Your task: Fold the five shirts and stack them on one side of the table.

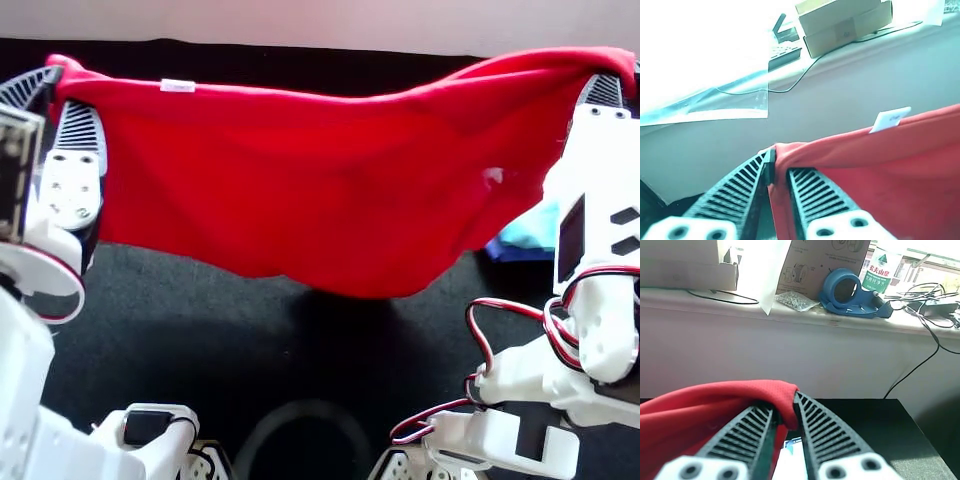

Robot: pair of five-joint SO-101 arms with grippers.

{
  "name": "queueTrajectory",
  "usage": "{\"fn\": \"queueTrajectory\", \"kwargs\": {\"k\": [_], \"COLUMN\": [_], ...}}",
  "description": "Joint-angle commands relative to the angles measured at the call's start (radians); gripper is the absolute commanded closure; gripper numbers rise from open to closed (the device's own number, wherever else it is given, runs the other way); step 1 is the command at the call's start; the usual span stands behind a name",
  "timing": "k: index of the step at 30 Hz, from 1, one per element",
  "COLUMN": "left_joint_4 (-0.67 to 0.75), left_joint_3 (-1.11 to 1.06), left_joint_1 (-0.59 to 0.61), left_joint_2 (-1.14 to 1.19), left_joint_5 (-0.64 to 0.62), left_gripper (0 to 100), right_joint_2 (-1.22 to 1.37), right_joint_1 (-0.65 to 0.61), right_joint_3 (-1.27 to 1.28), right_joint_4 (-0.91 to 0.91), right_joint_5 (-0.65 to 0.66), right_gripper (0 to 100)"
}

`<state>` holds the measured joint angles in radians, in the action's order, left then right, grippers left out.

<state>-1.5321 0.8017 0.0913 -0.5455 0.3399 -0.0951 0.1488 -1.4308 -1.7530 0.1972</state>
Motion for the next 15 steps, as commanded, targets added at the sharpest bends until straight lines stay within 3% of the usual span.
{"fn": "queueTrajectory", "kwargs": {"k": [1,15], "left_joint_4": [0.028,0.02], "left_joint_3": [0.019,0.019], "left_joint_1": [0.008,0.008], "left_joint_2": [-0.002,-0.076], "left_joint_5": [0.0,0.0], "left_gripper": [99,99], "right_joint_2": [-0.025,-0.174], "right_joint_1": [-0.012,-0.005], "right_joint_3": [-0.019,-0.064], "right_joint_4": [-0.007,-0.008], "right_joint_5": [-0.015,0.038], "right_gripper": [99.2,99.2]}}
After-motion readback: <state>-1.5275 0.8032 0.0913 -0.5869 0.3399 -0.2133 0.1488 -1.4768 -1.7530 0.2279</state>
